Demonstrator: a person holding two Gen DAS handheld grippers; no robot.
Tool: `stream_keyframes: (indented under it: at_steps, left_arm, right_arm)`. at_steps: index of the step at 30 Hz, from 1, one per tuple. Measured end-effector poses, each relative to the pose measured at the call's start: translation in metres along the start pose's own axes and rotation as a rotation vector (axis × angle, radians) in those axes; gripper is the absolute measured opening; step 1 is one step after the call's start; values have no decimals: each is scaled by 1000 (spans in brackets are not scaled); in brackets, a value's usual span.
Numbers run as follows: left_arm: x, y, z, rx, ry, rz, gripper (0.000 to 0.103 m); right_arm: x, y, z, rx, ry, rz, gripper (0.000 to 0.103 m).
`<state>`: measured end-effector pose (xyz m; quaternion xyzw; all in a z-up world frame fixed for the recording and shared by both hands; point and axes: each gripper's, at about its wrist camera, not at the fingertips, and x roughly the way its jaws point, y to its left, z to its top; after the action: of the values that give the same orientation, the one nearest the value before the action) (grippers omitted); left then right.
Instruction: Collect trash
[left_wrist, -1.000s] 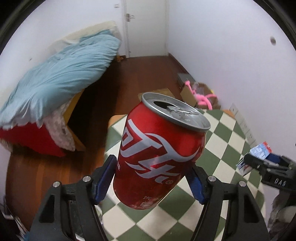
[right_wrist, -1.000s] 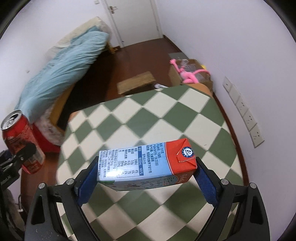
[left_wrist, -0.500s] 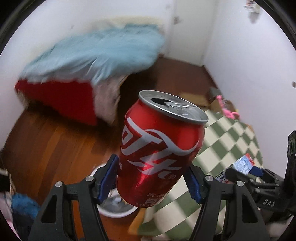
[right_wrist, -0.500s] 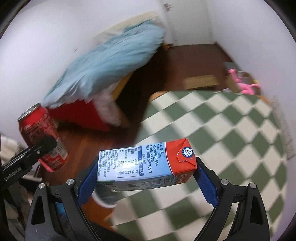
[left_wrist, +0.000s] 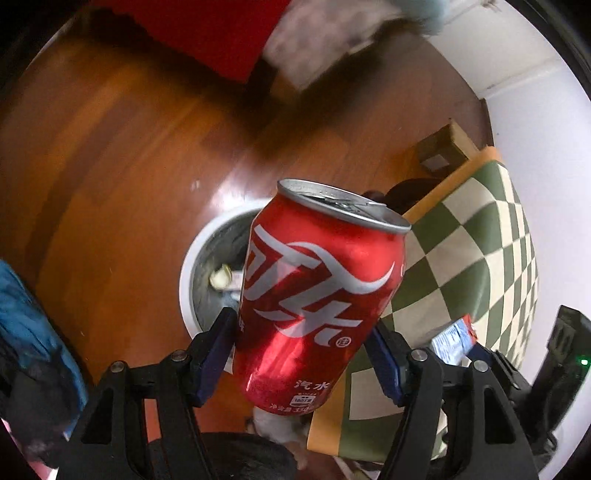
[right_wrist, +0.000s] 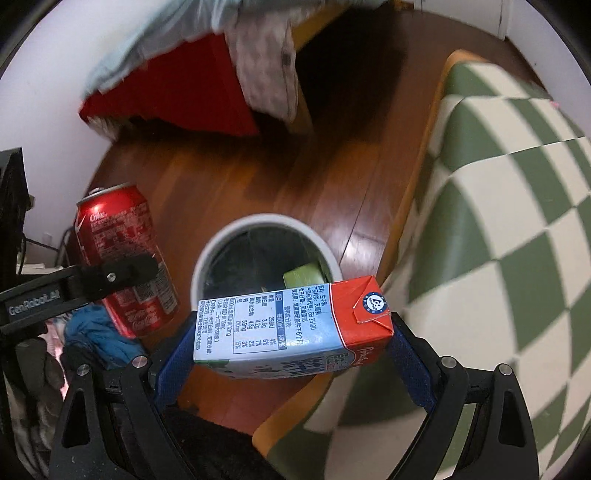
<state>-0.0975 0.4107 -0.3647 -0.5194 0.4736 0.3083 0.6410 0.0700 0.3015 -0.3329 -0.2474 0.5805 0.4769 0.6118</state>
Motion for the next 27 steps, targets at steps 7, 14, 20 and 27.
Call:
stream_keyframes:
  at_steps: [7,14,20,27]
  left_arm:
    - [3,17,3,-7,21,-5,100]
    - [-37,16,-19,40,-129,212,100]
    - [-72,6,-72,70,-218,366,100]
    - [-108,-8,-120,75,-280,375,100]
  right_arm:
    - [56,10,21,-29,128,-39,103]
    - [64,19,30,-74,163,-67,103]
    - [26,24,12,-104,131,-114,103]
    - [-33,26,-25,-115,83,-94,103]
